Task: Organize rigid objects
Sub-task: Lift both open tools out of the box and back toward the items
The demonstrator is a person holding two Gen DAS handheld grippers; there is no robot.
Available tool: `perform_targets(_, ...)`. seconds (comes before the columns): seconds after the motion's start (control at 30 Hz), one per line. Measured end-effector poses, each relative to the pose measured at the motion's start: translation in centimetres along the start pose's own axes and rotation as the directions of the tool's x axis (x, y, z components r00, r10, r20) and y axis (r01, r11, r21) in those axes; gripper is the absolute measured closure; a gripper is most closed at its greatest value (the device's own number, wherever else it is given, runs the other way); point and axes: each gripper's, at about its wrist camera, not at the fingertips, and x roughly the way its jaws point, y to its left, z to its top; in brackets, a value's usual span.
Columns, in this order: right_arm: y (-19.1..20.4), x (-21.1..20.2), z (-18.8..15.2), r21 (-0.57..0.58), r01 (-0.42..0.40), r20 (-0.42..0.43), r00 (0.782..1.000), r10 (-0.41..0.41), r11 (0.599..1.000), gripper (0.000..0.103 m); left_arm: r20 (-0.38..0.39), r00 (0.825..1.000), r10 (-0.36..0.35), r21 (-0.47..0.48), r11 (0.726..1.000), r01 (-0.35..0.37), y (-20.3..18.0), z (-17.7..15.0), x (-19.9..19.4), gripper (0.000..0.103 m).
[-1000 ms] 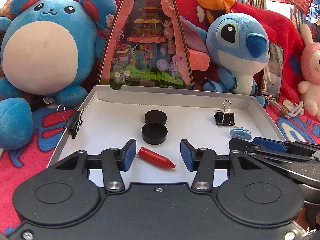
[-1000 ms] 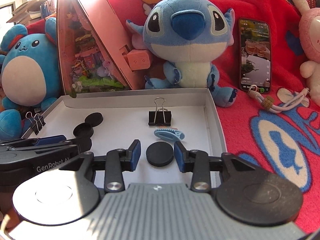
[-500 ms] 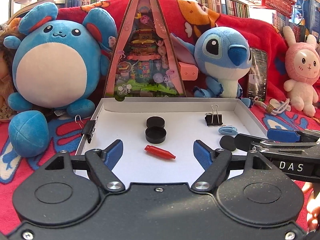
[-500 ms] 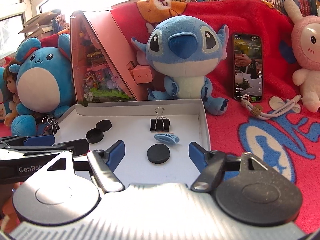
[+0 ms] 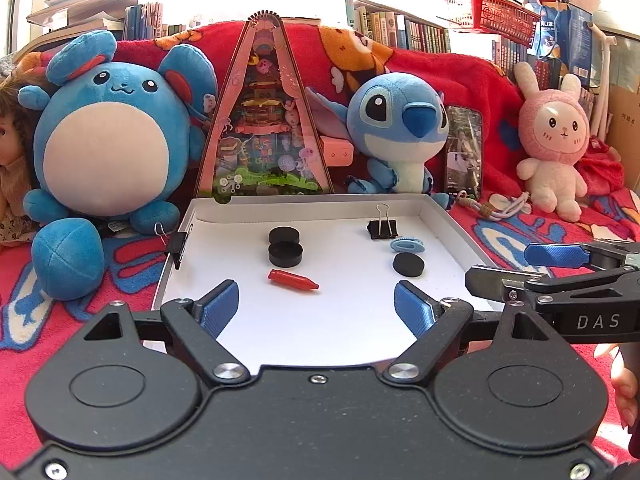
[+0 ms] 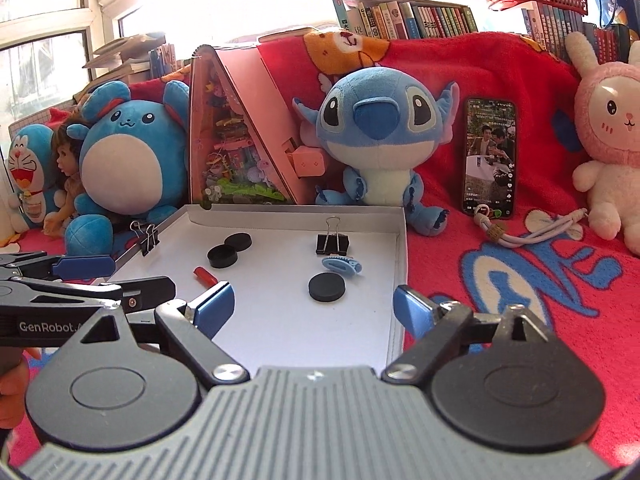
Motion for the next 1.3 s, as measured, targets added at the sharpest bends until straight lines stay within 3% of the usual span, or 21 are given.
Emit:
perform_targets(0.87, 0.9, -6.4, -4.0, -0.016, -0.058, 0.013, 0.998, 0.058, 0.998, 0.003, -0.007, 0.997, -0.074, 0.01, 0.997, 0.074, 0.6, -4.1, -6.3, 0.017)
perform_targets(1.3, 1.9, -7.5, -6.8, -0.042, -0.059, -0.029, 0.998, 0.058, 0.997, 0.003, -0.052, 0.997, -0.064, 0.039, 0.997, 0.066, 0.3, -7.7, -8.2, 0.017)
